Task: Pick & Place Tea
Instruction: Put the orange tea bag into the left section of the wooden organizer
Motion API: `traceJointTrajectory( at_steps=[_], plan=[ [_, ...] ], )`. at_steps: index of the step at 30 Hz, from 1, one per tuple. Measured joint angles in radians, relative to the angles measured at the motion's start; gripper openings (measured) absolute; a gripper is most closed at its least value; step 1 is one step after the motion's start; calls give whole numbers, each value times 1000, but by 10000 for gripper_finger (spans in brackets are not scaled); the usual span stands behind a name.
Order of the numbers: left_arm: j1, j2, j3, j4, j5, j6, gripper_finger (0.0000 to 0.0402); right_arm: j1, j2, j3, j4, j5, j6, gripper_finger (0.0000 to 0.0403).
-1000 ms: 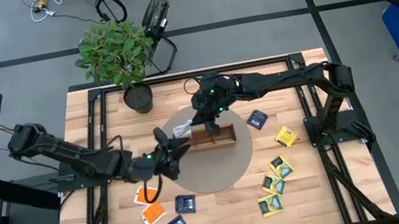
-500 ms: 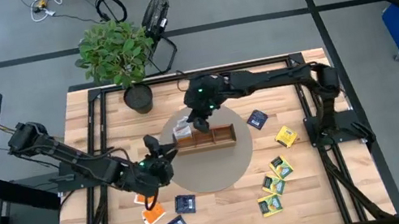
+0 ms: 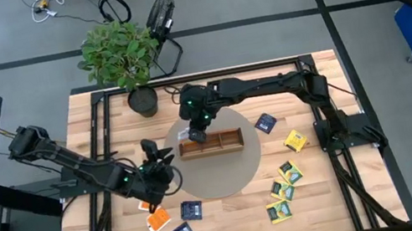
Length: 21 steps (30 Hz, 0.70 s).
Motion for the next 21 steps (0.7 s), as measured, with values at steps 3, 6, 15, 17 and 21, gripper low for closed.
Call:
traceJointTrajectory(
  at_steps=[3, 6, 15, 17, 21],
  plan=[
    [-11, 0, 0, -4, 0, -1, 128, 0, 0, 0, -26, 0, 23, 0],
    [-22, 0, 0, -12, 1, -21, 128, 0, 0, 0, -21, 6, 41, 0],
    [-53, 0, 0, -27, 1, -43, 128, 3, 1, -3, -21, 62, 89, 0],
    [-58, 0, 0, -34, 1, -45, 128, 7, 1, -4, -20, 70, 90, 0],
    [-64, 0, 0, -33, 1, -45, 128, 17, 1, -4, -21, 89, 101, 0]
  ],
)
